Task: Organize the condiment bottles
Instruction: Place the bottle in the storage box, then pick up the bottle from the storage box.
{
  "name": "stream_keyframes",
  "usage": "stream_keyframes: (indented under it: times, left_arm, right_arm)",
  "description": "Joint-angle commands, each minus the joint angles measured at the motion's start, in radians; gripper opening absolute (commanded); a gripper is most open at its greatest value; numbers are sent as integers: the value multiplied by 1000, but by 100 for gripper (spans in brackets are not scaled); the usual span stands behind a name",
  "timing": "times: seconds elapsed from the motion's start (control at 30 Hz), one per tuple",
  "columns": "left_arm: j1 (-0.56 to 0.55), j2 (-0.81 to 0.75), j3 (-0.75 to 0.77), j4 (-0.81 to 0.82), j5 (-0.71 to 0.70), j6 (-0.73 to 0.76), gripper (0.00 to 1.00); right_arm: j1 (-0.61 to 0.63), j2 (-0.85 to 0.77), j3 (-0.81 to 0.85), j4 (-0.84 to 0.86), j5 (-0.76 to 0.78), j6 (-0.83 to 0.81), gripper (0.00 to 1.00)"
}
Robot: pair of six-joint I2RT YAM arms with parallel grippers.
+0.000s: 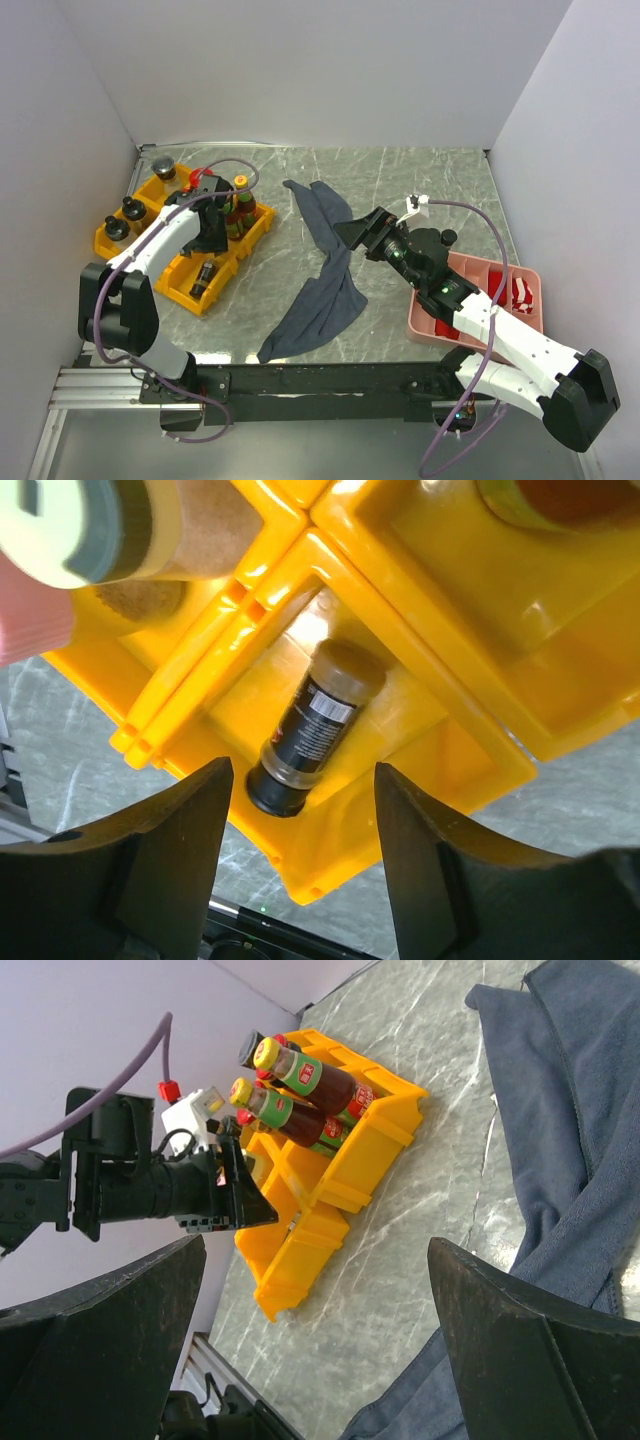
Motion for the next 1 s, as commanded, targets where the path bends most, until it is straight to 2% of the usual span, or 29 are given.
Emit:
stream_keyframes:
  times: [0.0,0.1,0.2,0.37,0.43,0.6,0.73,0.97]
  left_arm:
    - [4,-43,36,-17,-102,-71,63]
    - [33,-92,16,-9,-151,-155,62]
    - [98,-158,-30,42,-92,-177,61]
    - [141,-206,-84,94,39,-64,63]
    - [141,-198,-107,97,103,-24,63]
    - [141,-135,-138,104,86,35,58]
    - [139,-125,-168,143,201,69,54]
    - [139,-74,-174,135,192,81,52]
  right_arm:
    - [0,-7,-9,49,-4,-12,100]
    - [2,-6,-9,51,-12,-10,100]
    - [0,-9,-8,46,-13,-18,100]
    - [0,-22,-8,37,-1,-24,100]
    - [2,-25,-9,40,-3,-24,100]
    - [2,-25,-11,43,-12,-29,100]
    - [0,-21,-11,54,-22,-29,100]
    - [0,-13,-5,52,-30,-27,100]
